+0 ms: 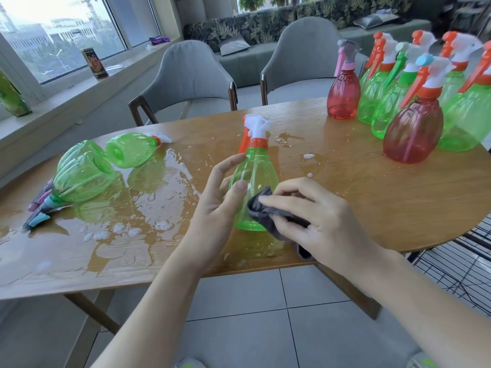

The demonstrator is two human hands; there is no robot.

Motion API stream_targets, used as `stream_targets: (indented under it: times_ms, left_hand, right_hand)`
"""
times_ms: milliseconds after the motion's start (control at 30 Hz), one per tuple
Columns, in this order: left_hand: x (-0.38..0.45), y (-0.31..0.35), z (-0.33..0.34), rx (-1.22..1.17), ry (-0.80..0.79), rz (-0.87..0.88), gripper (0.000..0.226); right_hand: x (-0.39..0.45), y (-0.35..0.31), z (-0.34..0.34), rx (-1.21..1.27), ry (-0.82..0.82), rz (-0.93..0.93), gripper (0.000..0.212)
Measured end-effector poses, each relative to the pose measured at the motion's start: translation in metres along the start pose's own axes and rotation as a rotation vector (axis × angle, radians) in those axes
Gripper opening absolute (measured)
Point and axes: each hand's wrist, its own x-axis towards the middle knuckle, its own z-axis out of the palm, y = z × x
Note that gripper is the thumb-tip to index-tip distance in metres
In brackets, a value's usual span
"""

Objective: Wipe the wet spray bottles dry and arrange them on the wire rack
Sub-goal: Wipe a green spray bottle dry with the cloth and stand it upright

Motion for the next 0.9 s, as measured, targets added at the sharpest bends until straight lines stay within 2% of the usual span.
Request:
stream_targets:
  times_ms: [167,333,567,767,900]
  left_hand:
    - [-0.004,0.002,-0.005,0.104,-0.086,0.026,0.040]
    - [-0.006,0.004,-0.012,0.196,-0.103,0.079,0.042]
    - [-0.011,0.006,-0.002,0.146,-0.075,0.058,0.035]
    - [-0.008,0.001,0.000,0.121,-0.066,0.074,0.038]
    - [-0.005,0.000,0.001,0.032,-0.018,0.035,0.038]
  right_hand:
    - [0.023,0.007,-0.003,0.002,0.124,0.137,0.023]
    - [0.023,0.011,-0.003,0.066,0.147,0.245,0.023]
    - [0.014,0.005,-0.003,0.021,0.126,0.168,0.021]
    - [0.019,0.003,-0.002,0.086,0.145,0.252,0.023]
    - [0.008,-0.003,0.005,0.088,0.078,0.173,0.022]
